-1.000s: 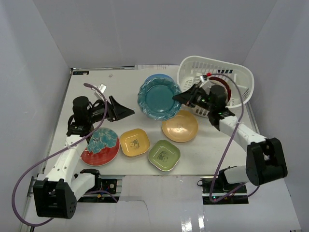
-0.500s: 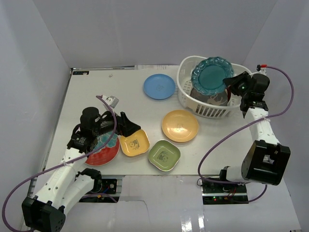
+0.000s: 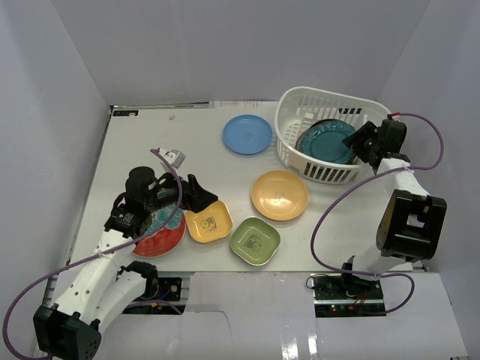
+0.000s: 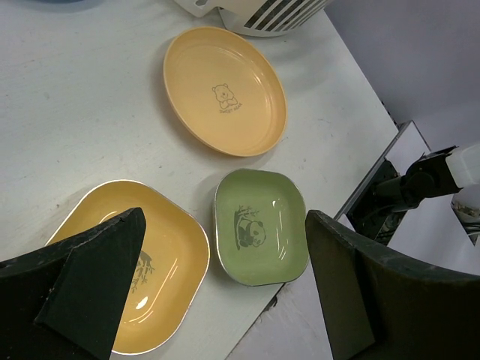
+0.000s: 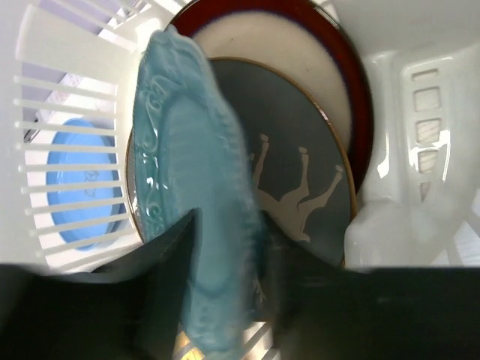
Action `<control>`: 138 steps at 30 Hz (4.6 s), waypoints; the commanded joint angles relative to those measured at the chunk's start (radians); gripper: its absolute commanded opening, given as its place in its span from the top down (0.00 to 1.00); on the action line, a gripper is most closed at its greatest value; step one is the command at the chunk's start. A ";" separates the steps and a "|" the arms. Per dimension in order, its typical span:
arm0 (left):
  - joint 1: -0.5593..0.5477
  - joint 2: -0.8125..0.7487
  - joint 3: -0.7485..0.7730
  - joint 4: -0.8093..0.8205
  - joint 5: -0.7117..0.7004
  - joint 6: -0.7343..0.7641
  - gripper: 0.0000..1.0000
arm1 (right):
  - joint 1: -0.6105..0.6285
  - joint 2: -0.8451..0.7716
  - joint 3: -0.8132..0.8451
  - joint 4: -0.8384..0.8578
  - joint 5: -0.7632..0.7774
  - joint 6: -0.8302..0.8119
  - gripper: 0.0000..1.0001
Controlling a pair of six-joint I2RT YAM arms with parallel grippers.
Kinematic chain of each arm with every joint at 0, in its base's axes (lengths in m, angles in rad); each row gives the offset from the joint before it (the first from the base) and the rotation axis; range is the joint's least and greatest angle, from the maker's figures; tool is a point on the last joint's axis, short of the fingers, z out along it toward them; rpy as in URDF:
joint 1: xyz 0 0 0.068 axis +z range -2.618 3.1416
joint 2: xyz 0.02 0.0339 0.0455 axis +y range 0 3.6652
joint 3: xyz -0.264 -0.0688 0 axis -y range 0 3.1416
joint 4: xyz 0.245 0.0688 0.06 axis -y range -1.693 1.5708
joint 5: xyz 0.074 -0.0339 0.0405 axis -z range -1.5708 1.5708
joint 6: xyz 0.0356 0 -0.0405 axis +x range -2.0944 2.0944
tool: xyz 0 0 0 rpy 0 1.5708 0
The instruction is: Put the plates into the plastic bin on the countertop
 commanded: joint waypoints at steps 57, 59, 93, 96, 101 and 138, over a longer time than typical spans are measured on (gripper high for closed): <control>-0.026 -0.257 0.189 0.093 -0.461 -0.116 0.02 | 1.179 0.948 1.130 -0.246 -0.331 -0.251 0.33; -0.028 -0.261 0.175 0.094 -0.466 -0.119 0.02 | 1.193 0.968 1.125 -0.238 -0.322 -0.239 0.34; -0.040 -0.240 0.280 0.021 -0.376 -0.116 0.02 | 1.019 0.662 0.978 0.374 -0.299 0.281 0.92; -0.042 -0.225 0.282 0.020 -0.366 -0.131 0.02 | 0.921 0.498 0.803 0.376 -0.261 0.251 0.92; -0.040 -0.153 0.270 0.014 -0.356 -0.169 0.02 | 0.687 0.217 0.493 0.400 -0.254 0.226 0.92; -0.022 1.286 0.928 0.081 -0.446 -0.254 0.04 | -0.077 -0.101 0.024 0.112 -0.060 -0.070 0.06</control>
